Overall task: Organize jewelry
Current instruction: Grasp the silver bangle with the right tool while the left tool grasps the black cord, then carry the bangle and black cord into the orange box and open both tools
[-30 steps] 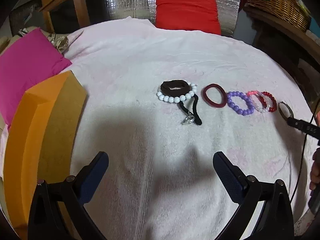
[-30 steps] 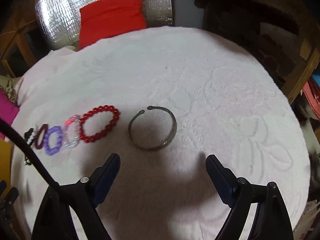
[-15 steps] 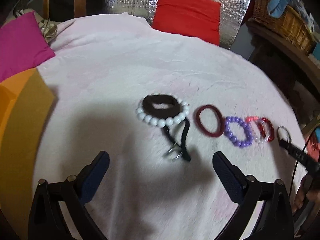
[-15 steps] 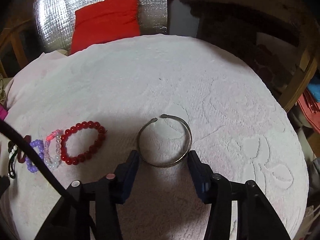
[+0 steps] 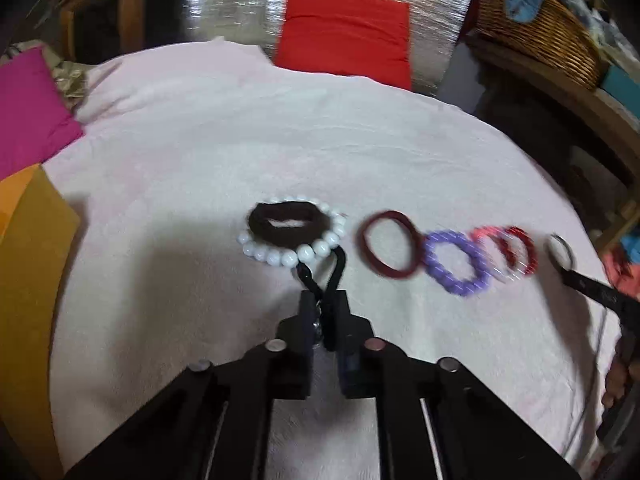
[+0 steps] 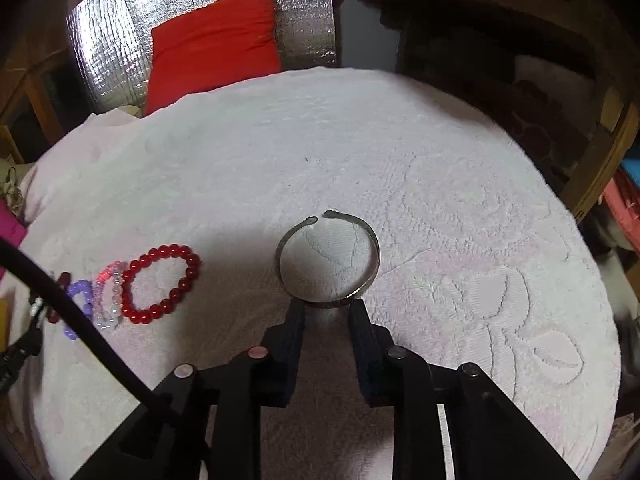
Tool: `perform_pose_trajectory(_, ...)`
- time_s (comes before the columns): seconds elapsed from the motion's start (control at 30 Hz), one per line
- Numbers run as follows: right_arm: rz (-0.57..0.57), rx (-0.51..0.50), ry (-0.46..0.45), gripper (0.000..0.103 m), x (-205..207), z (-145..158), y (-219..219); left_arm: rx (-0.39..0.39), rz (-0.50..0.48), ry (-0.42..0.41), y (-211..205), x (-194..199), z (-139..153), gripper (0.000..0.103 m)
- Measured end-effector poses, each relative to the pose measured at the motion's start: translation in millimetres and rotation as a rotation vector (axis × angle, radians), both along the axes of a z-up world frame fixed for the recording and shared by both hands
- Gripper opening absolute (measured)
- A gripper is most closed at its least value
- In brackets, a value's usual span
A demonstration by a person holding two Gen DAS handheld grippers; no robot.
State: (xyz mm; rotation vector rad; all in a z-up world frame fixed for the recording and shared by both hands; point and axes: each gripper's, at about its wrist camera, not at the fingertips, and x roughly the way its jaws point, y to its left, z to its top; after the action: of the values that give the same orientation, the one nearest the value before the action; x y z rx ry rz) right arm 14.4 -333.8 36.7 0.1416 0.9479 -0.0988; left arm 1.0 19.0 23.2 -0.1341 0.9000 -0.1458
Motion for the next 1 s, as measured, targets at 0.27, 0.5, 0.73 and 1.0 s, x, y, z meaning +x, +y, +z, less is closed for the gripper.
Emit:
perform_pose_trajectory(0.27, 0.032, 0.031, -0.027, 0.082, -10.0, 8.9, -12.4, -0.082, -0.152, -0.004, -12.2, -38.1, 19.1, 0.008)
perform_pose_trajectory(0.5, -0.026, -0.175, -0.014, 0.082, 10.3, -9.2, 10.1, -0.115, -0.168, -0.019, -4.5, -51.7, 30.7, 0.008)
perform_pose_trajectory(0.73, -0.065, -0.197, -0.047, 0.059, 24.9, -4.7, 19.6, -0.088, -0.118, -0.018, 18.6, -50.7, 31.9, 0.008)
perform_pose_trajectory(1.0, -0.08, -0.162, -0.08, 0.059, 13.9, 9.5, 18.5, -0.093, -0.051, -0.092, 35.2, -66.2, 57.1, 0.008)
